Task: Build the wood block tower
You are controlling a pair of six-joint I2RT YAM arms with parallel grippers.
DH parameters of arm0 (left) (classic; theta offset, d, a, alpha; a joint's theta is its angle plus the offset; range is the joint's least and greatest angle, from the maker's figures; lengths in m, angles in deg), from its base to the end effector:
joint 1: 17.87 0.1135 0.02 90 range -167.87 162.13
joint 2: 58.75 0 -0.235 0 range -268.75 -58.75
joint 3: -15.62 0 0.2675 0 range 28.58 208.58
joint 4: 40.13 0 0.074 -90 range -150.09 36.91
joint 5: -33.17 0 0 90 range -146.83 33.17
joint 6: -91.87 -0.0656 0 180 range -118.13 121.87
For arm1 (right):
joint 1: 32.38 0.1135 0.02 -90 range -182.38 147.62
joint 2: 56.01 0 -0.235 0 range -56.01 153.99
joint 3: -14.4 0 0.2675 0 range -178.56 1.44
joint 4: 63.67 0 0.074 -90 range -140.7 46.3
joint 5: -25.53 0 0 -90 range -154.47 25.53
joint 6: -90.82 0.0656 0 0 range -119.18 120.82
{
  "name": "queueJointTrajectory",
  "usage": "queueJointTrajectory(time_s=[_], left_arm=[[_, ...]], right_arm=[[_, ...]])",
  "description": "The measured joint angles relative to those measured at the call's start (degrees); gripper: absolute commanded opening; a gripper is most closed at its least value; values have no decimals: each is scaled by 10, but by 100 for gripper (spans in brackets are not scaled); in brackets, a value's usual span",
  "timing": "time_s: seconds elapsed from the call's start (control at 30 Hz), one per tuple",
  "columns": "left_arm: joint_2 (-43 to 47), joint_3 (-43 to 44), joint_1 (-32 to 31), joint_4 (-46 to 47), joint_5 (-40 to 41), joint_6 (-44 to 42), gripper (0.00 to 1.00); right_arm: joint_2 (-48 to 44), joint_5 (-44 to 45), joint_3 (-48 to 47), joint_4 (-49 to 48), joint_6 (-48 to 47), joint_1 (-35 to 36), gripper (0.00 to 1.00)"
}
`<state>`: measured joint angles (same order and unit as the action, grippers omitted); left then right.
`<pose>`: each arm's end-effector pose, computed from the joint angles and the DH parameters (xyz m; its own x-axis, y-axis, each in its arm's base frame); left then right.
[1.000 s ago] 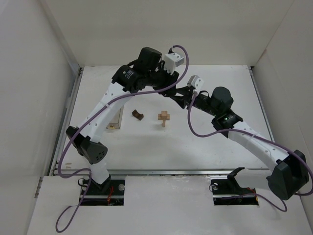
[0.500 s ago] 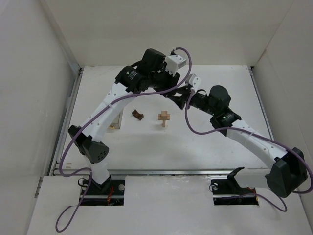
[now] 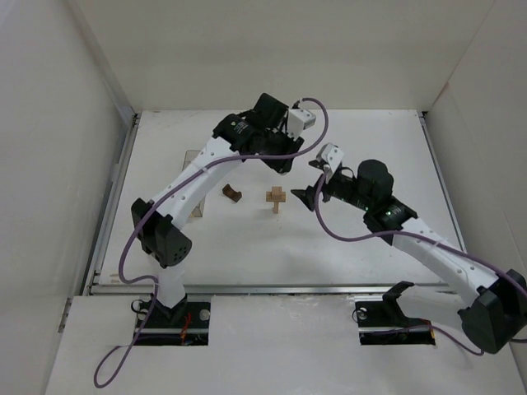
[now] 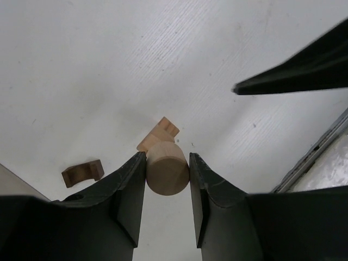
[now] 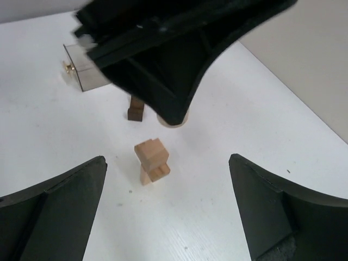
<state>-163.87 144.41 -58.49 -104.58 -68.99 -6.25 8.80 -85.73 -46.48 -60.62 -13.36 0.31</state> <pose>0.3181 -0.2910 0.3575 -0.3838 0.5111 -0.7691 0.8199 0.5717 -0.0292 0.2573 0.1934 0.2914 0.0983 -0.2082 -0.9731 -0.8067 0.5559 -0.2004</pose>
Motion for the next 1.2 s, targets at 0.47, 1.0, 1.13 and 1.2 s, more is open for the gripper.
queueJointTrajectory(time_s=[0.47,1.0,1.13,1.2], left_arm=[[-23,-114,5,23,-3,-4,0],[46,-236,6,169,-3,9,0],[46,-236,6,176,-2,8,0],[46,-236,6,178,-2,8,0]], right_arm=[[-93,3,52,103,-57,-5,100],[-137,23,67,123,-63,-5,100],[-137,25,67,124,-64,-5,100],[-137,27,67,125,-65,-5,100]])
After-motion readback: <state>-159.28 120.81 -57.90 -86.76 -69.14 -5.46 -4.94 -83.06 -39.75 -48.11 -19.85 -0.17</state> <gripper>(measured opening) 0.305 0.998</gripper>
